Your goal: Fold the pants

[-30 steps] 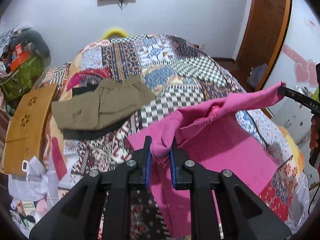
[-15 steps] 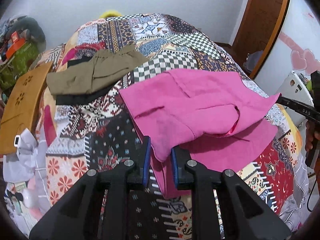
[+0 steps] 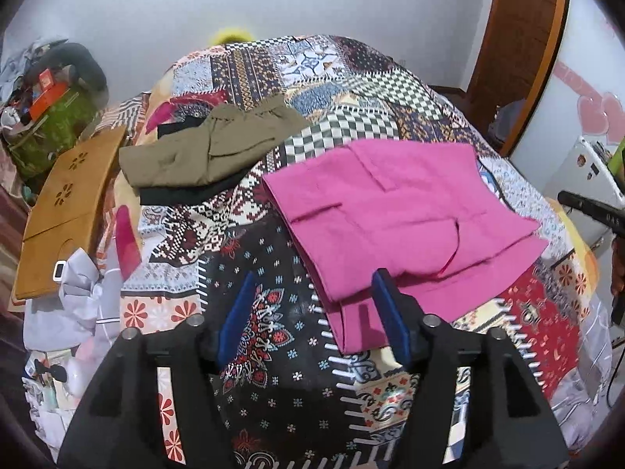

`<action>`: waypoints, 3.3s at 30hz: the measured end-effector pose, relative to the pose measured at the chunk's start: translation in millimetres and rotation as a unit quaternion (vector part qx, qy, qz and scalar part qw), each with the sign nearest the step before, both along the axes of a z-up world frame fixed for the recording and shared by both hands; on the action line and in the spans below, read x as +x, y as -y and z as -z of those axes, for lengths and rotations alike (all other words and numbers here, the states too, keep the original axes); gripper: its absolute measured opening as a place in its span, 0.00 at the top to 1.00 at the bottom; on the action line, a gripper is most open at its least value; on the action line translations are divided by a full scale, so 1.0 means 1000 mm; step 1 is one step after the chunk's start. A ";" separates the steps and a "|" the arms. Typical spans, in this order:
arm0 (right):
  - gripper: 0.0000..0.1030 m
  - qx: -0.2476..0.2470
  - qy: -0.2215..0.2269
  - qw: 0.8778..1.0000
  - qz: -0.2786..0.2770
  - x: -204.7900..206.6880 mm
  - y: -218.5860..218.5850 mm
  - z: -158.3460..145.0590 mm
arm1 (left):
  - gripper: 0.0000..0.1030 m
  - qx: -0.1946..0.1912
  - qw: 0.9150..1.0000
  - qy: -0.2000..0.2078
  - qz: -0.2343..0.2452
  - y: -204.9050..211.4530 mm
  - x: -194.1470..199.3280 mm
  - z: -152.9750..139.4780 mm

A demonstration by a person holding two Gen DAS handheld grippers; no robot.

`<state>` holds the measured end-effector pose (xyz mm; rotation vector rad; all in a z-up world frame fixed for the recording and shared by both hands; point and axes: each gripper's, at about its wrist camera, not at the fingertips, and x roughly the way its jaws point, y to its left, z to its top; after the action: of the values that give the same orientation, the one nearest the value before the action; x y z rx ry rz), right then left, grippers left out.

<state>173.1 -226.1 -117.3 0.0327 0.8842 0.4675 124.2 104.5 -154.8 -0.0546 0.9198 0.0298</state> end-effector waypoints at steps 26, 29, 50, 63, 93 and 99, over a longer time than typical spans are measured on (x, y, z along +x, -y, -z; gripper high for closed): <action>0.34 -0.062 -0.006 0.985 -0.164 -0.015 -0.115 0.035 | 0.13 0.092 0.982 -0.054 0.157 0.095 0.072 0.031; 0.34 -0.059 -0.007 0.983 -0.174 -0.011 -0.124 0.036 | 0.13 0.076 0.984 -0.052 0.151 0.091 0.078 0.024; 0.91 -0.011 0.057 0.978 -0.200 -0.016 -0.141 0.004 | 0.87 0.115 0.984 0.004 0.136 0.096 0.059 -0.011; 0.92 -0.002 0.050 0.981 -0.187 -0.036 -0.113 -0.001 | 0.87 0.086 0.981 -0.028 0.170 0.117 0.027 0.004; 0.61 0.029 0.018 0.984 -0.175 -0.053 -0.101 -0.015 | 0.64 0.035 0.992 0.039 0.119 0.074 -0.001 -0.042; 0.61 0.041 -0.005 0.987 -0.158 -0.036 -0.112 -0.007 | 0.52 0.009 0.995 0.022 0.100 0.071 0.024 -0.028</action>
<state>137.2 -113.9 -110.3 -0.0303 0.8831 0.8008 148.5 33.2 -126.9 0.0540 0.8769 -0.1484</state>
